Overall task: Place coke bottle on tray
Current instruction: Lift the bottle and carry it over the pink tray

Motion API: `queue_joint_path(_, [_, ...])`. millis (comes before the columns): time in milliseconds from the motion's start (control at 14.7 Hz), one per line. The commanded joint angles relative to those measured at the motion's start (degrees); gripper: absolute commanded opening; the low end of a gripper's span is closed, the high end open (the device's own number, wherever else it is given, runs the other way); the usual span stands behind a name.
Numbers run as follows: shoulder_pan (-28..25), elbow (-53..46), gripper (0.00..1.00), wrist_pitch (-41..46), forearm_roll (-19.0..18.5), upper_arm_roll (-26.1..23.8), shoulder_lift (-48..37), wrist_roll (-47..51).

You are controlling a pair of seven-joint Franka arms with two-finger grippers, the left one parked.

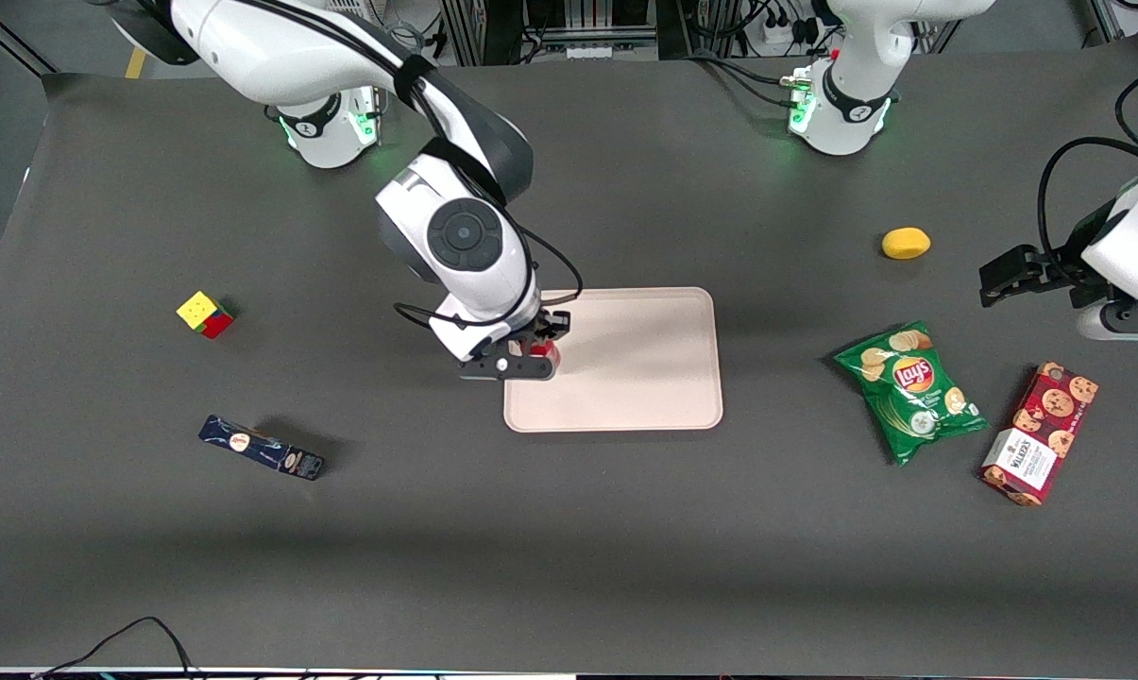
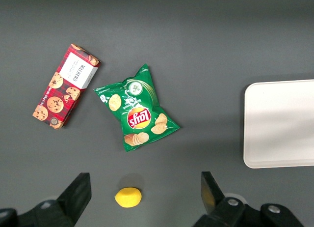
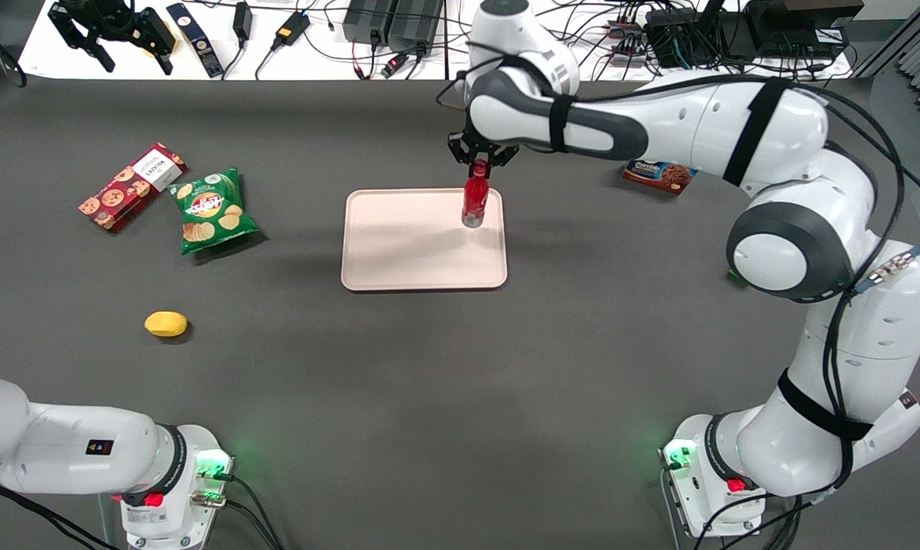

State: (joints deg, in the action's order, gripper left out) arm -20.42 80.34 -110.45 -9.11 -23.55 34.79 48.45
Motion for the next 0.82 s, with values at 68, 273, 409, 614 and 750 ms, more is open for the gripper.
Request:
queue_joint_path(68, [-0.23, -0.19, 0.00, -1.52, -2.85, -0.26, 1.68, 2.71])
queue_joint_path(273, [-0.14, 1.65, 0.00, -3.45, -2.93, -0.26, 1.86, 2.79])
queue_joint_path(409, [-0.06, 2.27, 0.08, -3.98, -3.81, -0.26, 1.95, 2.79])
queue_joint_path(614, [-0.06, 2.28, 0.33, -3.99, -3.81, -0.18, 1.95, 2.79])
queue_joint_path(750, [0.03, 2.36, 0.73, -3.99, -3.90, -0.18, 1.95, 2.79])
